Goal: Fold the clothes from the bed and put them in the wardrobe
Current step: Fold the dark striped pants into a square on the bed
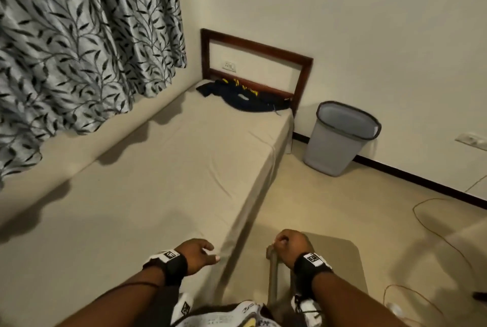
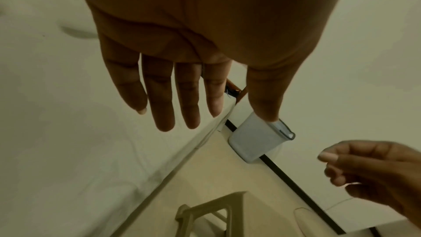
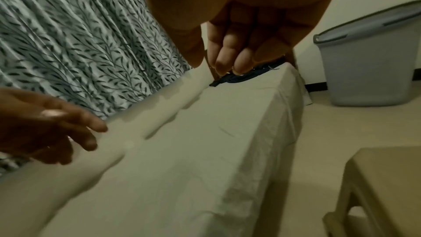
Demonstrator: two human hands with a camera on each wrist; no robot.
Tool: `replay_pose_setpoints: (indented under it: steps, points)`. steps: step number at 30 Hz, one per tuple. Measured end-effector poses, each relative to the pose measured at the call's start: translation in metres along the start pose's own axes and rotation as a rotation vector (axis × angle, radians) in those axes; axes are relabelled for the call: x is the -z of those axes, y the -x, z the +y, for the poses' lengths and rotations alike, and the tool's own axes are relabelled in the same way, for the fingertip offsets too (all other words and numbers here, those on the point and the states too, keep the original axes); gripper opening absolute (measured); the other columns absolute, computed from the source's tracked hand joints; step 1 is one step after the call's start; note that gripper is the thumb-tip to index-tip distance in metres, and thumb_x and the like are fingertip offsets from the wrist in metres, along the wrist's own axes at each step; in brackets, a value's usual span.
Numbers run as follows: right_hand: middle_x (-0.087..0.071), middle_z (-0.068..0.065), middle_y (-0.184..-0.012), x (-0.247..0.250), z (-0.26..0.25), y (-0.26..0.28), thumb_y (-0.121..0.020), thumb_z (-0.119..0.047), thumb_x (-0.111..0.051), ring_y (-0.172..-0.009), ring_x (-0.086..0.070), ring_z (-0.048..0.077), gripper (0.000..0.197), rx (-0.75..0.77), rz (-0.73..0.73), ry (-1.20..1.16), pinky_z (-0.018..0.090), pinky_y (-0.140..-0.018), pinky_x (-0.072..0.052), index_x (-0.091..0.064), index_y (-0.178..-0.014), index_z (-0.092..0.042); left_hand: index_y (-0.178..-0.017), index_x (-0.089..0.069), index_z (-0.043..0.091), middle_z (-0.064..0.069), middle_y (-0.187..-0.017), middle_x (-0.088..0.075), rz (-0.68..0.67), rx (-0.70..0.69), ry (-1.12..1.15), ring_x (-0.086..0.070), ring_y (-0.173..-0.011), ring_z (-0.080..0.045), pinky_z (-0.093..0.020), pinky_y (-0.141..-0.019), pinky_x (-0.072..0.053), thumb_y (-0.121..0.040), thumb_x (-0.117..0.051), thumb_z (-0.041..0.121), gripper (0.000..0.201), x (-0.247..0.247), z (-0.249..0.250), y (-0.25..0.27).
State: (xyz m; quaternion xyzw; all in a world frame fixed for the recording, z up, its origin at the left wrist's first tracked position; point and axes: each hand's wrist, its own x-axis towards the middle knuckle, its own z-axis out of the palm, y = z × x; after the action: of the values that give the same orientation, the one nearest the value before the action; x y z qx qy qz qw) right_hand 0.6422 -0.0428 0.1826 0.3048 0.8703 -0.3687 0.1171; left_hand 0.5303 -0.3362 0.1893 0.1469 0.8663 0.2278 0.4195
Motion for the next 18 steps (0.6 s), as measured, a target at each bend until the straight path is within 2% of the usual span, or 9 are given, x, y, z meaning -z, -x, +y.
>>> replay_pose_setpoints:
  steps: [2,4,6,9,12,15,17,18]
  points:
    - [-0.069,-0.012,-0.078,0.018,-0.003,-0.035,-0.081,-0.034,-0.069,-0.068,-0.064,0.006,0.005,-0.042,-0.031,0.059,0.018,-0.066,-0.051,-0.067,-0.079,-0.03,-0.129,-0.06,0.031,0.008,-0.114,-0.068,-0.004,-0.037,0.01,-0.063,-0.109,-0.009,-0.017,-0.094,-0.042,-0.087,-0.069,0.06,0.052,0.032,0.023,-0.024]
    - [-0.064,-0.013,-0.087,0.031,-0.007,-0.066,-0.083,-0.041,-0.073,-0.074,-0.062,0.007,0.013,-0.064,-0.064,0.114,0.015,-0.069,-0.048,-0.064,-0.089,-0.033,-0.123,-0.061,0.032,0.008,-0.109,-0.071,0.004,-0.081,0.061,-0.065,-0.105,-0.009,-0.017,-0.089,-0.042,-0.086,-0.073,0.056,0.046,0.06,0.043,-0.045]
    - [-0.064,-0.011,-0.094,0.04,-0.008,-0.102,-0.083,-0.046,-0.071,-0.089,-0.064,0.011,0.019,-0.064,-0.108,0.231,0.02,-0.082,-0.05,-0.064,-0.096,-0.034,-0.119,-0.063,0.032,0.006,-0.107,-0.071,0.026,-0.099,0.117,-0.065,-0.103,-0.01,-0.018,-0.088,-0.042,-0.085,-0.076,0.051,0.042,0.081,0.063,-0.068]
    - [-0.07,-0.004,-0.108,0.054,-0.022,-0.152,-0.084,-0.051,-0.068,-0.107,-0.065,0.019,0.031,0.013,-0.196,0.393,0.025,-0.089,-0.049,-0.067,-0.108,-0.031,-0.119,-0.064,0.034,0.007,-0.11,-0.069,0.057,-0.084,0.216,-0.064,-0.107,-0.01,-0.023,-0.092,-0.042,-0.084,-0.077,0.052,0.041,0.107,0.088,-0.108]
    - [-0.068,-0.003,-0.117,0.071,-0.038,-0.218,-0.087,-0.051,-0.066,-0.112,-0.063,0.022,0.036,0.084,-0.273,0.513,0.029,-0.09,-0.049,-0.066,-0.115,-0.029,-0.118,-0.064,0.037,0.007,-0.108,-0.069,0.055,-0.067,0.257,-0.063,-0.108,-0.008,-0.025,-0.094,-0.045,-0.083,-0.077,0.053,0.04,0.128,0.109,-0.158]
    - [-0.066,0.003,-0.127,0.092,-0.054,-0.311,-0.092,-0.049,-0.061,-0.118,-0.06,0.027,0.045,0.132,-0.386,0.589,0.031,-0.095,-0.049,-0.062,-0.129,-0.024,-0.115,-0.059,0.045,0.014,-0.11,-0.066,0.047,-0.057,0.208,-0.063,-0.1,-0.003,-0.023,-0.092,-0.045,-0.077,-0.075,0.066,0.047,0.147,0.139,-0.215]
    - [-0.06,0.008,-0.138,0.101,-0.062,-0.392,-0.097,-0.043,-0.059,-0.126,-0.055,0.03,0.05,0.176,-0.458,0.639,0.033,-0.101,-0.046,-0.055,-0.14,-0.018,-0.111,-0.06,0.047,0.018,-0.109,-0.065,0.057,-0.068,0.227,-0.063,-0.089,0.001,-0.019,-0.088,-0.047,-0.062,-0.069,0.084,0.062,0.157,0.159,-0.272]
    - [-0.058,0.01,-0.14,0.106,-0.068,-0.427,-0.098,-0.041,-0.058,-0.129,-0.053,0.031,0.049,0.188,-0.481,0.643,0.034,-0.103,-0.045,-0.055,-0.14,-0.015,-0.109,-0.063,0.047,0.018,-0.107,-0.065,0.067,-0.068,0.245,-0.063,-0.082,0.004,-0.017,-0.085,-0.047,-0.055,-0.067,0.089,0.068,0.162,0.169,-0.298]
